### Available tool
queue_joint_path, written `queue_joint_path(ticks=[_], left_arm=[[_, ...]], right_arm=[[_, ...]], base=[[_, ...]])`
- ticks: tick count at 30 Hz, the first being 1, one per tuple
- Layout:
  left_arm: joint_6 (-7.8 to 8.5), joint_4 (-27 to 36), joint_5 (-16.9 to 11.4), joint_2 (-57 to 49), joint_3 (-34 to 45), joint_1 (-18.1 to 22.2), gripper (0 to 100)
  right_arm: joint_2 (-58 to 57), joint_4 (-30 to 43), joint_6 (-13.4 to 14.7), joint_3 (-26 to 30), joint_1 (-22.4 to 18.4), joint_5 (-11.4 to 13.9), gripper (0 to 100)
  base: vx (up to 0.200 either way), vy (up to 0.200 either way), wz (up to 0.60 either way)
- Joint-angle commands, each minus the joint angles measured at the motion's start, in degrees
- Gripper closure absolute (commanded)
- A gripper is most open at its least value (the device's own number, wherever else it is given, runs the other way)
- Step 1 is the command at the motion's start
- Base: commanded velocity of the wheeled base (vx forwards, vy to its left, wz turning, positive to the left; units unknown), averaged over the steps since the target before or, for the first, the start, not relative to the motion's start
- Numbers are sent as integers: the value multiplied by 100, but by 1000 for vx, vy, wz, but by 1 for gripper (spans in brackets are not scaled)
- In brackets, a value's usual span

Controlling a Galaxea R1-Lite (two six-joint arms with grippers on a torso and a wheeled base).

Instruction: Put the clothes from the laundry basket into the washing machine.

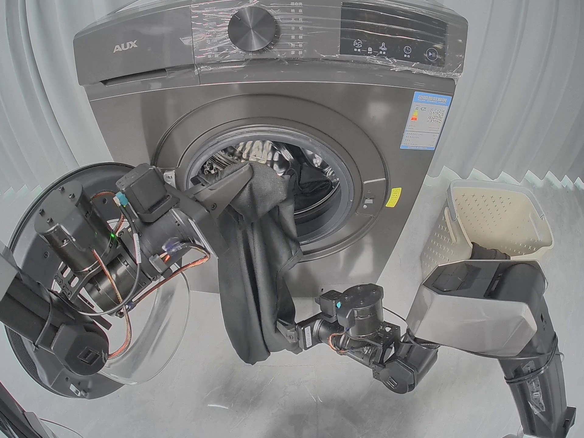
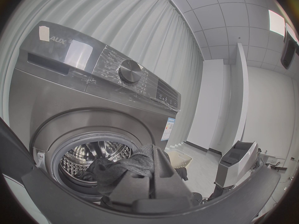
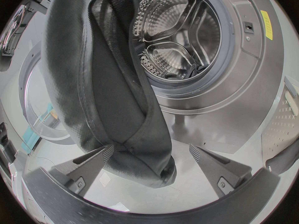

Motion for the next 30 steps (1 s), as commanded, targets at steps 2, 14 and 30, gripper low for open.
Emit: queue_joint_path(ticks=[2, 14, 30], left_arm=[[-4, -1, -2, 17, 10, 0, 100], [-4, -1, 7, -18, 27, 0, 100], [5, -10, -2, -44, 45, 9, 100]], right_arm=[[-26, -13, 3, -33, 144, -9, 0], [194, -100, 30, -314, 179, 9, 0], [387, -698, 223, -472, 355, 791, 0]], base=[[0, 0, 0], [0, 0, 0], [0, 0, 0]])
